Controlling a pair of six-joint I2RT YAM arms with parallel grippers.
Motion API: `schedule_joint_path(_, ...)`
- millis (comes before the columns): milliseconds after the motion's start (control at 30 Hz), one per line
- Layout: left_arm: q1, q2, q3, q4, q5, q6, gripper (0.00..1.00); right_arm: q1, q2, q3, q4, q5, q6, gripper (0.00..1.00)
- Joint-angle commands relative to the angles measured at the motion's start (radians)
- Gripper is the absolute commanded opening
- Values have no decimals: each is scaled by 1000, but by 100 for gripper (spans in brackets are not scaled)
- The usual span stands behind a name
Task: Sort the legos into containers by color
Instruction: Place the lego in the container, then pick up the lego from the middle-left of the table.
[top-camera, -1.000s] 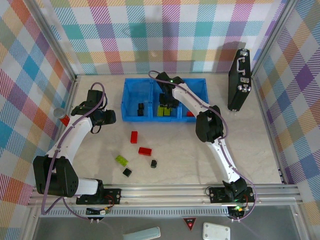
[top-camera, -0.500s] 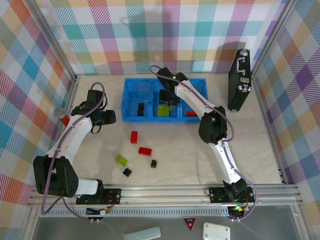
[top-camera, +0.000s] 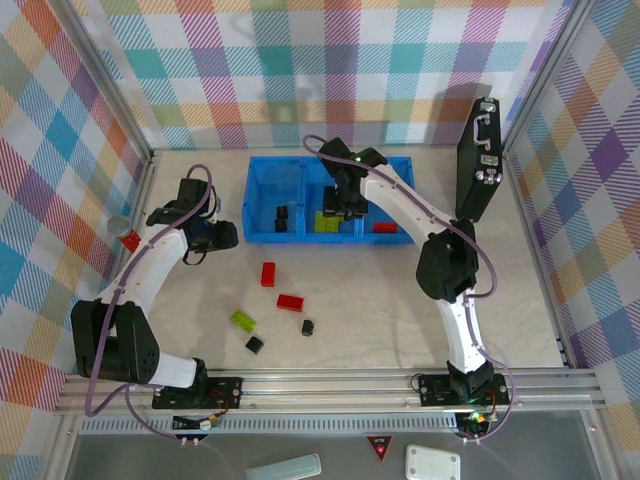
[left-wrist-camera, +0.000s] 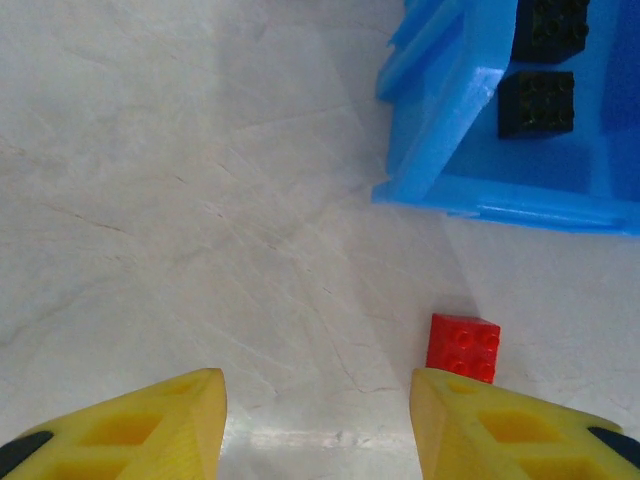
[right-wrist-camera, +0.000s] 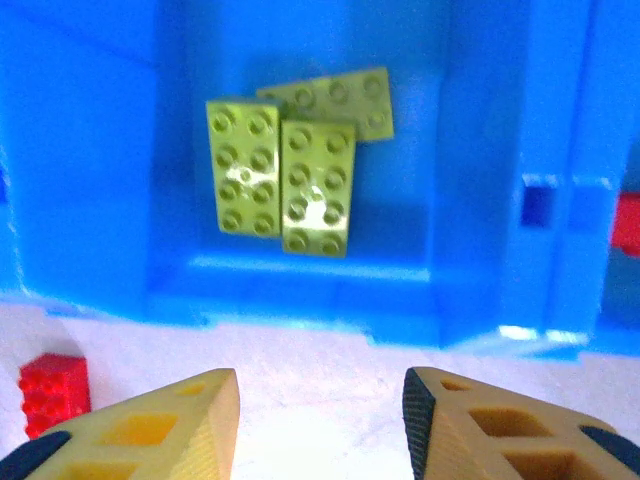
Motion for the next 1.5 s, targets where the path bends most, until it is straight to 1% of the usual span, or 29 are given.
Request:
schedule_joint_path(0, -13, 18, 39, -49, 55, -32, 53, 6, -92, -91, 30, -25, -13, 49)
schedule_joint_path(167, -72, 49, 59, -81, 48, -58, 53, 6, -190, -252, 77, -38, -15, 48)
schedule_joint_path(400, -169, 50, 16, -67, 20, -115, 53, 30, -297, -437, 124, -62, -22, 49)
schedule_joint_path(533, -186, 28, -30, -53, 18, -156, 53, 74, -331, -502, 140, -80, -37, 49)
schedule_joint_path(633, -187, 5, -71, -43, 14, -179, 53, 129, -341, -533, 151, -102, -64, 49)
schedule_joint_path(733, -196, -22, -104, -49, 12, -195, 53, 184, -332, -546, 142, -84, -62, 49)
schedule_joint_path(833, -237, -57, -133, -59, 0, -226, 53, 214, -331, -570, 144, -82, -36, 49)
schedule_joint_path(1033, -381, -128, -198, -73, -50, -345, 53, 229, -362, -654, 180, -94, 10, 49)
schedule_joint_path(1200, -529, -166, -237, -67, -93, -474, 52, 229, -394, -702, 175, -60, 19, 48)
schedule_joint_path(1367, -667, -161, -252, -59, -137, -576, 51, 227, -429, -737, 174, -36, 26, 48)
schedule_joint_path(1467, -743, -133, -250, -49, -160, -625, 50, 215, -450, -762, 178, -31, 38, 48)
